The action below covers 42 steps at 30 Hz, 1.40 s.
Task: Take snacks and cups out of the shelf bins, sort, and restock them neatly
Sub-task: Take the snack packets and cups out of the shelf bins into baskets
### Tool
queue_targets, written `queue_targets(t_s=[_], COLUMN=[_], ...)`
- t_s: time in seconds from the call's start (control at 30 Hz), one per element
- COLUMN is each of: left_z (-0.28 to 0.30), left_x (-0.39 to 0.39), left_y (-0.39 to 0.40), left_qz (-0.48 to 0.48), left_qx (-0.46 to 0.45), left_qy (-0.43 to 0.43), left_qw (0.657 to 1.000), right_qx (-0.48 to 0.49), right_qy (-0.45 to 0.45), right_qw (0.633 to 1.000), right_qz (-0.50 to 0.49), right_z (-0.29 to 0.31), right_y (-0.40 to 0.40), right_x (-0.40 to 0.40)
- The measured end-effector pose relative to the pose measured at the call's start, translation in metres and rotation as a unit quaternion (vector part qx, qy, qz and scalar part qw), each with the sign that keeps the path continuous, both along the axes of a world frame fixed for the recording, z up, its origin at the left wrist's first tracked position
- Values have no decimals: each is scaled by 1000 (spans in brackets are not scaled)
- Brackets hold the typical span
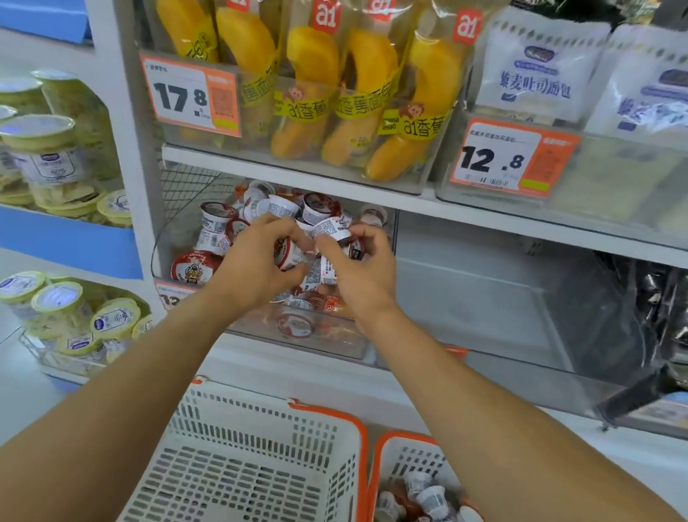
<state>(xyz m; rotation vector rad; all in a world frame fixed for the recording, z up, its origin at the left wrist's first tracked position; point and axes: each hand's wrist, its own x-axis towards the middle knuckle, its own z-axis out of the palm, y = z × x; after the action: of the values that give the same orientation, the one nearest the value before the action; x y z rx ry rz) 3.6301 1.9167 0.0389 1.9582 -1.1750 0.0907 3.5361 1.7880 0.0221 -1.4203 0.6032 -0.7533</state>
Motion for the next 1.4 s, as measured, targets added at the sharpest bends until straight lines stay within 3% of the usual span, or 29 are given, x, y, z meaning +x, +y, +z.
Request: queue_targets(t_s=[0.1,0.2,0.43,0.8,0.97,1.17,1.33,1.4], left_z=[-7,-15,-42,-24,-95,-230,-254,-248], left_x=[-17,-31,-51,-138,-230,-324,-343,-333], left_y=[-7,-20,-29,-5,-13,-23,-26,-20], left_qz=[-4,2,23,-5,-83,-130,-129,-170], left_qx=[-25,-60,-91,-165,-30,185,264,287], left_qy=[38,65,141,158,244,370,368,332], left_qw=[999,996,985,974,966,901,882,882], right_qx=[63,18,36,22,108,306,277,206], right_qy=[-8,12,7,-27,97,221,314,363], right_qw=[998,999,999,999,989,921,906,908], right_qz=[-16,-33,-25,30,-21,-94,-57,-22], right_z=[-1,-6,2,25,-45,-169,-194,-191], right_y=[-2,-3,5,12,7,22,18,13], right_x=[-18,-29,-51,-162,-274,-371,-387,-387])
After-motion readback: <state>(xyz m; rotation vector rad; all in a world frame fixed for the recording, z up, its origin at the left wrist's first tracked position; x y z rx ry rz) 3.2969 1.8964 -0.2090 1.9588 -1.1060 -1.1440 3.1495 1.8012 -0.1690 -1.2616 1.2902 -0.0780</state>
